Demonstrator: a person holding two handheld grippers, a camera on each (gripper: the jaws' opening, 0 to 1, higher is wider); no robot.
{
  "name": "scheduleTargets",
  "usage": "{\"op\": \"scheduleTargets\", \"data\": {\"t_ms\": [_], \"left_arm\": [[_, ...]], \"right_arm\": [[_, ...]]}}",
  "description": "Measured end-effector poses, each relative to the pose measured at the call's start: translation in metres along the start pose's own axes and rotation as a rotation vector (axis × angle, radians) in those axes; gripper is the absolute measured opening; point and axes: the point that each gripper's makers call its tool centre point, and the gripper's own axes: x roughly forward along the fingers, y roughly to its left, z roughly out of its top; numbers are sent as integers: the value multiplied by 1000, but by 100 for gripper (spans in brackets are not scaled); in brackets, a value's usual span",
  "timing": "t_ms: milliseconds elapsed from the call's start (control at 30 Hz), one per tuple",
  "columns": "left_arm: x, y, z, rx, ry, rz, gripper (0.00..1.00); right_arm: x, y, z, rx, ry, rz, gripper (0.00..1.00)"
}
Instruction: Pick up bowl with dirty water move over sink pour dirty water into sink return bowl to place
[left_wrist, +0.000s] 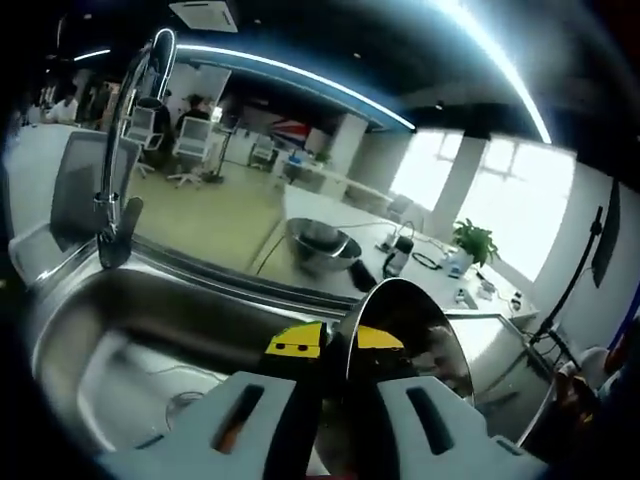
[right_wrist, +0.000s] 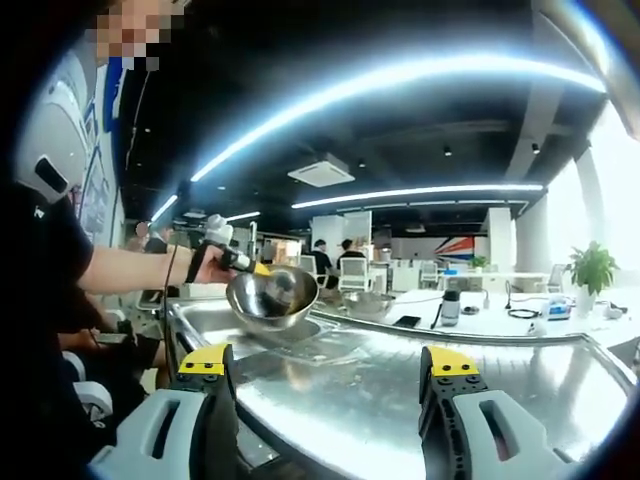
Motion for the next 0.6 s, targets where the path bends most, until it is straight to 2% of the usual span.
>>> {"op": "scheduleTargets", "data": {"t_ms": [367,600], "left_arm": [[-13,25,10,48,-27,67,0],[-19,33,17,90,-42,98,0]], "right_arm": [[2,-1,-4,11,3,6,68],[4,0,-7,19,2,11,68]]}}
